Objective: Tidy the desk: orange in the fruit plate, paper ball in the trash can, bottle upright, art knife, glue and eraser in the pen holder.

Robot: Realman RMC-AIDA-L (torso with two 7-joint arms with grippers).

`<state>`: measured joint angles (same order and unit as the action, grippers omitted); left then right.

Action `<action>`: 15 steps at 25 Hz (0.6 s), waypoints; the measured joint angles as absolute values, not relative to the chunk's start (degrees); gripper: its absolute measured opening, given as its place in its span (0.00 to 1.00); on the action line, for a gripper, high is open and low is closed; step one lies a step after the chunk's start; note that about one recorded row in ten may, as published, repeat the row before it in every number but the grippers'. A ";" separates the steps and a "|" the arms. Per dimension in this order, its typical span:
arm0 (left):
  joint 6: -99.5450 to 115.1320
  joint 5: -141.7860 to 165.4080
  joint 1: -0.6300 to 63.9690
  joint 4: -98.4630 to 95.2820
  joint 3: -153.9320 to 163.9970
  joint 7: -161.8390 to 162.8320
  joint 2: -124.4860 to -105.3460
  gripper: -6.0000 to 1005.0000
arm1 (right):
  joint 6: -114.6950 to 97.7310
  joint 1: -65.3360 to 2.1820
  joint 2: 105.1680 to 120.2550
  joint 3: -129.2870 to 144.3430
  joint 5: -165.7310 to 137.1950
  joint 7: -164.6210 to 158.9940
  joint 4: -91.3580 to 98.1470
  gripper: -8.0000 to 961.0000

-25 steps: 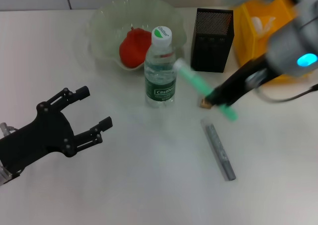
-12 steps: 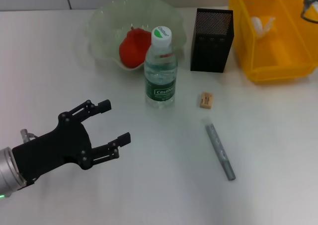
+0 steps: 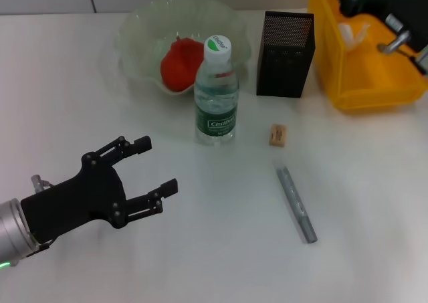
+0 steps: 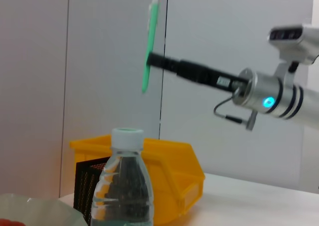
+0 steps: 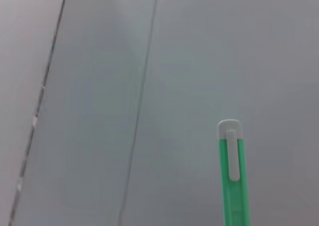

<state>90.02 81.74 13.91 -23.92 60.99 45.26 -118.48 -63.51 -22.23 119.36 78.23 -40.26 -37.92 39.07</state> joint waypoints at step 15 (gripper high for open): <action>89.91 81.74 14.32 -23.82 60.98 44.95 -118.48 0.85 | -56.04 -35.68 119.45 75.29 -39.24 -36.19 18.40 0.28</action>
